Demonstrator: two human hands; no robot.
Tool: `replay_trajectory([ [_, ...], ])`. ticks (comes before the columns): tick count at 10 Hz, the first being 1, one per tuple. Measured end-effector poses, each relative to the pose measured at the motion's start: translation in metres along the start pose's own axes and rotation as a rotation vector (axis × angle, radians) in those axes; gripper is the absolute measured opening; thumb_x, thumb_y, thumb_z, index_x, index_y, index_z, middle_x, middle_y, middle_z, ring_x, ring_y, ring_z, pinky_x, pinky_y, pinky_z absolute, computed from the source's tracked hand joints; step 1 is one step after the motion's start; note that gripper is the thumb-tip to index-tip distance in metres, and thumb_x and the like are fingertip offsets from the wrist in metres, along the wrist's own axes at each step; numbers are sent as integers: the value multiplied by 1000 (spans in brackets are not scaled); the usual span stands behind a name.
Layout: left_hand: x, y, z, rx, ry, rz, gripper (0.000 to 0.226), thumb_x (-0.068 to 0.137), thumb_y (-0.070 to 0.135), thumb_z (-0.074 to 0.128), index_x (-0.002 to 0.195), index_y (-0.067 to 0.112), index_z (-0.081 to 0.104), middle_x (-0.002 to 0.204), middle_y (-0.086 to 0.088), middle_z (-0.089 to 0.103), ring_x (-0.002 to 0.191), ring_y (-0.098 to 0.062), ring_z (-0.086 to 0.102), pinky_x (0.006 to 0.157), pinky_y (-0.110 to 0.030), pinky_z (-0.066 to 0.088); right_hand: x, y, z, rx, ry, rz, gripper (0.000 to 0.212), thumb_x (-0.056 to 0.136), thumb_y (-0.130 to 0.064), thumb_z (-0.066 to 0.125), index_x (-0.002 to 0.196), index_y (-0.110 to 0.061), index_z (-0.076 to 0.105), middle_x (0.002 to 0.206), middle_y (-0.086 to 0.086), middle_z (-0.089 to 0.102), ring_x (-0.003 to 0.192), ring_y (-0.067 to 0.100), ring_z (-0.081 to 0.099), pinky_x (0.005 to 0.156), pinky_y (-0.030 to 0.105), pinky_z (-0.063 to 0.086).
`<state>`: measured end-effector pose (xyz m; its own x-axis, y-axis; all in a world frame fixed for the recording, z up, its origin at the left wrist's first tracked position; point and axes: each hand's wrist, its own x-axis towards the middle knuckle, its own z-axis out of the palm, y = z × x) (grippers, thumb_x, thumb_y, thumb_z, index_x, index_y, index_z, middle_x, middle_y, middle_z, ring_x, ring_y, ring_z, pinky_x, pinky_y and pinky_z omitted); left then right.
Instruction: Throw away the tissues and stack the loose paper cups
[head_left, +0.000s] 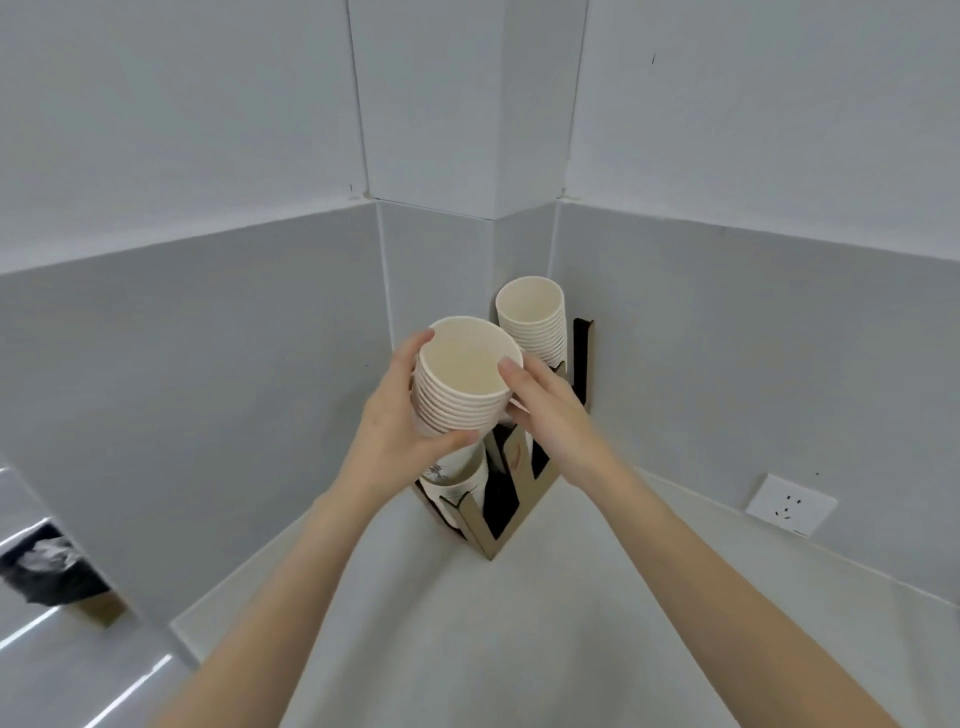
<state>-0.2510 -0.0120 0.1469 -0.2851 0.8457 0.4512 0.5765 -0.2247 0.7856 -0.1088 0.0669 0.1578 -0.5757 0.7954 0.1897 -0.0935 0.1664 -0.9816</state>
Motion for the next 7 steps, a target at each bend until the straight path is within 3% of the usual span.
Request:
replay_trajectory([
  [1,-8,-21,7,-12,-19,-76,92,57,17,83,125,39,25,122,9,49,115,-13,50,96,-27,43,0,20,4,-74,-27,31,30,93,-31,47,121,-23,53,125,-3,60,115,5,54,97,18,44],
  [2,-12,-34,18,38,-48,-154,96,56,26,79,133,25,22,126,6,46,119,-18,46,92,-27,40,-4,29,9,-230,-28,29,38,93,-33,47,129,-20,47,125,-9,56,107,-6,52,84,-1,38],
  [3,-13,-42,31,145,-67,-225,99,62,29,80,139,14,20,142,-3,35,132,-18,34,95,-20,27,-10,33,14,-333,-45,29,51,92,-32,47,139,-17,32,123,-16,43,115,-2,41,98,12,29],
  [4,-10,-42,37,197,-60,-246,88,65,27,78,135,9,27,143,-8,35,134,-20,30,96,-19,24,-15,31,13,-369,-62,9,48,94,-28,45,139,-16,32,123,-15,44,114,-2,39,94,10,30],
  [5,-4,-43,36,263,-111,-233,90,65,28,77,136,6,25,145,-11,31,138,-24,24,103,-24,23,-20,21,2,-396,3,4,44,95,-27,43,136,-16,37,138,-5,47,122,6,43,103,19,33],
  [6,5,-28,31,355,-107,-236,101,64,40,76,140,9,17,152,-11,20,141,-25,15,115,-37,18,-28,-11,-10,-394,100,-90,33,95,-23,44,126,-15,50,132,0,56,116,5,51,104,24,38],
  [7,18,4,28,379,14,-66,91,68,44,72,139,13,24,151,-9,25,141,-23,18,115,-38,18,-51,-66,-23,-210,296,-358,20,93,-17,48,106,-17,62,104,-6,69,100,1,61,90,13,46],
])
